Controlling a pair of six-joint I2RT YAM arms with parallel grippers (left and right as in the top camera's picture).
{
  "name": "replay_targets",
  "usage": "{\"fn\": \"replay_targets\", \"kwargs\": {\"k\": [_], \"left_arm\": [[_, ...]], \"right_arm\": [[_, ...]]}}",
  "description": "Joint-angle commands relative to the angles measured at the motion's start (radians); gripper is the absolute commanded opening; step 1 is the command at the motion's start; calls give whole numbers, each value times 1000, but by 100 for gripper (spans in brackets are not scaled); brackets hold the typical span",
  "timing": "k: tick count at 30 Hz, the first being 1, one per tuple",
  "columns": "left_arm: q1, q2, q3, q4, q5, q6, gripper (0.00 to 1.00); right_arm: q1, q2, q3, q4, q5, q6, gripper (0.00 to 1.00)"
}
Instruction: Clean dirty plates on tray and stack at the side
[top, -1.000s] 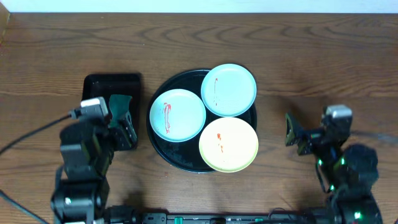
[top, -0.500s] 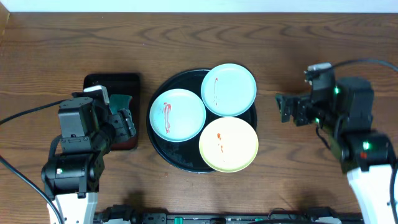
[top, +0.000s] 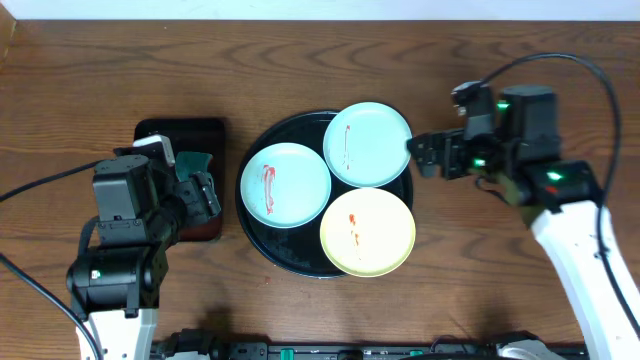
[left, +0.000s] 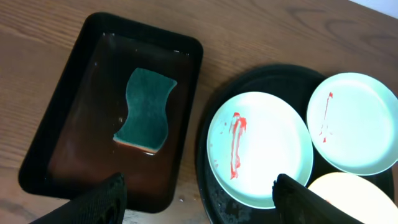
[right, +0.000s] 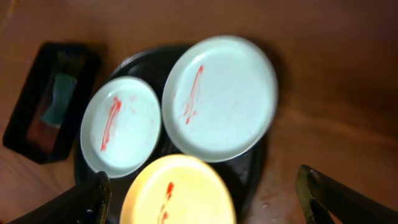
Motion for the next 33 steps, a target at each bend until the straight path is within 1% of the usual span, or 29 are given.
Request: {"fn": "replay_targets", "kwargs": {"k": [1, 3, 5, 7, 9, 13, 14, 16, 21, 25, 27, 33], "left_arm": [[-1, 51, 49, -23, 9, -22, 76], [-1, 108, 88, -65, -11, -22, 75], [-1, 211, 173, -159, -87, -21, 76], [-1, 274, 232, -220, -137, -21, 76], [-1, 324, 279, -262, -180, -21, 75], [-1, 385, 333, -294, -206, -21, 75], [-1, 390, 333, -293, -206, -21, 76], [-1, 399, 333, -288, -206, -22, 75], [35, 413, 333, -283, -206, -22, 75], [86, 420, 333, -278, -206, -21, 76], [111, 427, 333, -269, -206, -21, 75], [133, 466, 333, -247, -206, -18, 75]], "right_arm": [[106, 80, 48, -3, 63, 129, 90], [155, 135, 82, -11, 64, 172, 87], [213, 223, 142, -29, 75, 237, 81], [245, 282, 183, -38, 92, 281, 77], [267, 330, 215, -39, 101, 320, 66], [311, 416, 254, -20, 145, 421, 50], [321, 436, 255, -5, 153, 449, 47], [345, 475, 255, 21, 168, 490, 46], [393, 554, 255, 51, 235, 517, 44], [418, 602, 255, 53, 275, 519, 41], [422, 623, 255, 55, 275, 518, 38], [451, 689, 255, 68, 275, 519, 35]]}}
